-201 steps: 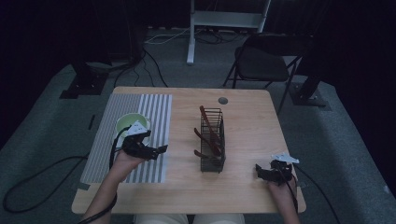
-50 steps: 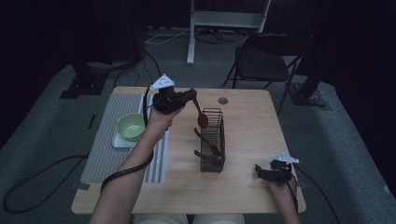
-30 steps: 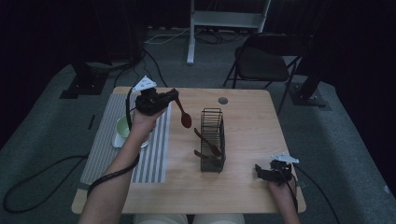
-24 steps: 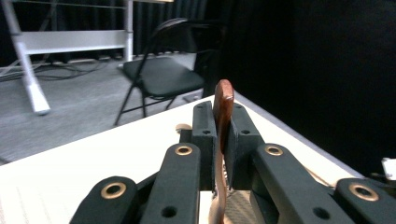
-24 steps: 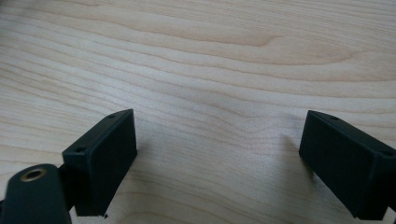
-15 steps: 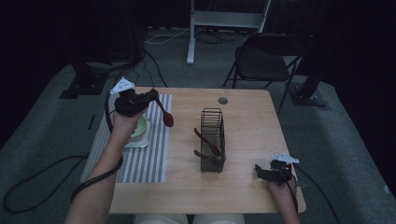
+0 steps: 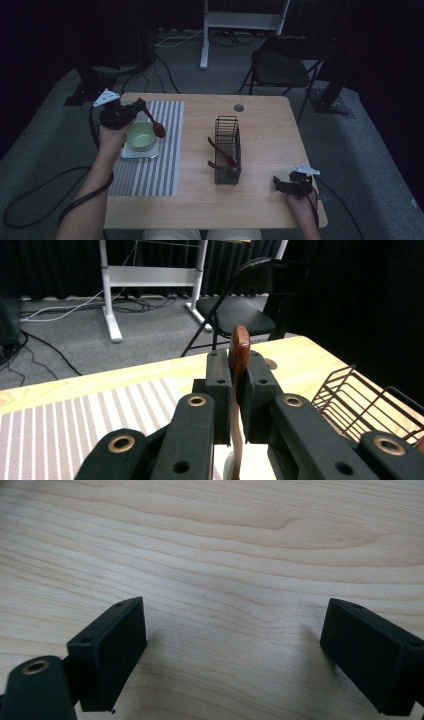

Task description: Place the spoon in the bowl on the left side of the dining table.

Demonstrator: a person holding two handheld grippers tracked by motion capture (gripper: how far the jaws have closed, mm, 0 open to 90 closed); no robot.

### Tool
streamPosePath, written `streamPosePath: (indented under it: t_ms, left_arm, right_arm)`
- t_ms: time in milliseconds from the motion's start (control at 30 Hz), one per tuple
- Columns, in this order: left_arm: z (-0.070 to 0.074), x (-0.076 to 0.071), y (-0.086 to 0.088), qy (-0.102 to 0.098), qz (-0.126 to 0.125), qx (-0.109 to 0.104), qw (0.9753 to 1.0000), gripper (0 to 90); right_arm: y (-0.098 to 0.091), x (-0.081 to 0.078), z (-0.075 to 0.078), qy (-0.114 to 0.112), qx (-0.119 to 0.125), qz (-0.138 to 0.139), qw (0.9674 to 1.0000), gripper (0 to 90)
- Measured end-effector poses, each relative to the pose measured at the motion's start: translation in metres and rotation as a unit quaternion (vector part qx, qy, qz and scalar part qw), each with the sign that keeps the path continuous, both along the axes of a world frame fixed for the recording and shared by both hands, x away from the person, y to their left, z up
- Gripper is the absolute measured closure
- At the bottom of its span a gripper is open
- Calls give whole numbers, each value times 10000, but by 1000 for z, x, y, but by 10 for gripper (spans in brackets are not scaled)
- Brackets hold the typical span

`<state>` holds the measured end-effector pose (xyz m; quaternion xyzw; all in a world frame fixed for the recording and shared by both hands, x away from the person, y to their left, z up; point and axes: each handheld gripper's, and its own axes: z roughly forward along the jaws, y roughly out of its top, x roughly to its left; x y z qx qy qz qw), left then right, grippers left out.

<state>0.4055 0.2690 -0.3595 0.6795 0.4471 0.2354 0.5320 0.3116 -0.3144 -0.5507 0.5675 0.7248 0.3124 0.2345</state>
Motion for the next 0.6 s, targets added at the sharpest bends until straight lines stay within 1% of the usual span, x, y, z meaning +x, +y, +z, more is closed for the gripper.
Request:
streamPosePath:
  t_ms: [133,200,300,367,400,467,500,533,567,600]
  left_arm:
    - [-8,-2,15,87,145,-26,9999,840]
    - [-12,-4,23,95,272,-33,9996,840]
    - [-17,-6,32,135,360,-117,9992,840]
    - [-20,-7,36,132,446,-70,9989,840]
    - [-21,-8,38,148,438,-142,9988,840]
    - [-25,-9,41,158,535,-124,9984,840]
    - [-27,-9,44,195,534,-190,9982,840]
    - [-29,-9,45,199,575,-178,9980,840]
    - [-34,-10,48,241,617,-211,9976,840]
    - [-34,-10,48,241,617,-211,9976,840]
  right_arm:
    - [0,0,0,0,1,-1,10000,105]
    - [0,0,0,0,1,0,10000,105]
    - [0,0,0,-4,-5,1,10000,105]
    - [0,0,0,-4,-5,2,10000,105]
    - [0,0,0,-2,-4,0,10000,105]
    - [0,0,0,1,1,-1,10000,106]
    - [0,0,0,1,1,-2,10000,106]
    - [0,0,0,1,0,-2,10000,105]
    - [0,0,0,0,0,-2,10000,105]
    - [0,0,0,0,0,-2,10000,105]
